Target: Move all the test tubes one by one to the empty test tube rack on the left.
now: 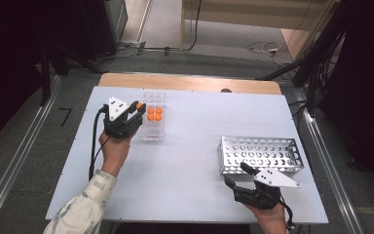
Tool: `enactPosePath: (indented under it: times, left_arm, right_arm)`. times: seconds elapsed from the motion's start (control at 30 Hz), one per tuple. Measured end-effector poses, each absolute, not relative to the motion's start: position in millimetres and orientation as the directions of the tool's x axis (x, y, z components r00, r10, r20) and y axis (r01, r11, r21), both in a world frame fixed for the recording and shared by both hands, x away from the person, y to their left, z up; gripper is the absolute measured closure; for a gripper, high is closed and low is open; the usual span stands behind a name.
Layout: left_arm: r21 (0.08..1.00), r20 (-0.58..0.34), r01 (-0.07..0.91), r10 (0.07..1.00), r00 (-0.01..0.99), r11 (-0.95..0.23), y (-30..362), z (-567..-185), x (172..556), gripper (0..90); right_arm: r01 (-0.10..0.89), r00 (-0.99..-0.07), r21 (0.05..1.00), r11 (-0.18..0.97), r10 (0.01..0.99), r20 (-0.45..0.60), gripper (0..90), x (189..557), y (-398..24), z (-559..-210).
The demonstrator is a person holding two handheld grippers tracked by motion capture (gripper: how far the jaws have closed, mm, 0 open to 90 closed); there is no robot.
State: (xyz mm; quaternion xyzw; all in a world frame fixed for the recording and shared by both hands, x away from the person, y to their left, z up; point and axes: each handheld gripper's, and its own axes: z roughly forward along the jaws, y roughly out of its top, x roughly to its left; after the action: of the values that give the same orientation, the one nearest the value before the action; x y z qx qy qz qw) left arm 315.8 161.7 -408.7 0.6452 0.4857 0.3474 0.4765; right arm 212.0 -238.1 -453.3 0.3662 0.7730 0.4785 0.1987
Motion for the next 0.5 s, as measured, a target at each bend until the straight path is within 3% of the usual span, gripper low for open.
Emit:
enactPosePath:
  times: [0.3,0.5]
  left_arm:
    - [0.945,-0.019,0.319,0.959,0.282,-0.076,164,-425,316,69.4]
    - [0.945,-0.032,0.322,0.958,0.285,-0.064,164,-426,315,61.4]
  right_arm:
    - [0.380,-0.653,0.883,0.276,0.756,0.044,26.6,212,-237,-454]
    - [0.380,-0.652,0.883,0.276,0.757,0.044,26.6,212,-237,-454]
